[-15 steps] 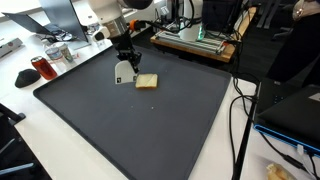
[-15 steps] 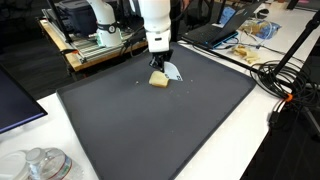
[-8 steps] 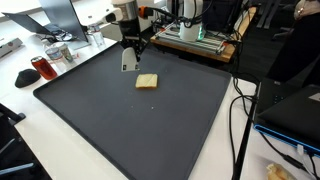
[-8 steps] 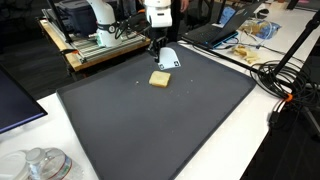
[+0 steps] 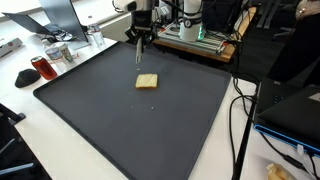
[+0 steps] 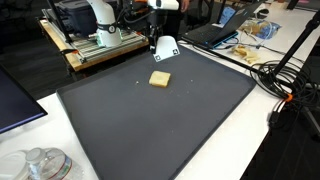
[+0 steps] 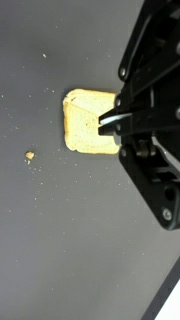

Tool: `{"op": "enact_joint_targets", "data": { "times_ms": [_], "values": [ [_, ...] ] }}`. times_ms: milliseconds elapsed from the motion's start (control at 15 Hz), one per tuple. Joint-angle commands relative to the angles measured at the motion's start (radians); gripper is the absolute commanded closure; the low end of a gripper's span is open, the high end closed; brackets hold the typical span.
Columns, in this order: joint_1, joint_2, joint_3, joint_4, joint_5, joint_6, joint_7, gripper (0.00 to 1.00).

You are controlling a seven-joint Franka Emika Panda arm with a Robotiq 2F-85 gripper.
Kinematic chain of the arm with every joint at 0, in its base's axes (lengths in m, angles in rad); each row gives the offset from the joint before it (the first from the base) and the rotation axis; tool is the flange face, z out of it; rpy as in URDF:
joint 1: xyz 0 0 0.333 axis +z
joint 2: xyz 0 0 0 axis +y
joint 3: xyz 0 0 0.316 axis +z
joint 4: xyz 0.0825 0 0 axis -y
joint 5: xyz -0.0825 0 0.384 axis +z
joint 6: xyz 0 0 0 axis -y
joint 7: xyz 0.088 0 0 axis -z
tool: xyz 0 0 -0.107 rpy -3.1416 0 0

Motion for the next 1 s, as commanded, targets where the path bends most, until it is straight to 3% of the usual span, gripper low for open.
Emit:
{"op": "enact_joint_targets", "data": {
  "times_ms": [0, 333, 667, 933],
  "values": [
    [0.002, -0.003, 0.006, 0.000, 0.001, -0.005, 0.000, 0.96],
    [-0.001, 0.001, 0.004, 0.001, 0.002, -0.004, 0.000, 0.99],
    [0.024, 0.050, 0.029, 0.073, -0.096, -0.208, -0.076, 0.99],
    [0.042, 0.114, 0.048, 0.117, -0.132, -0.276, -0.143, 0.99]
  ]
}}
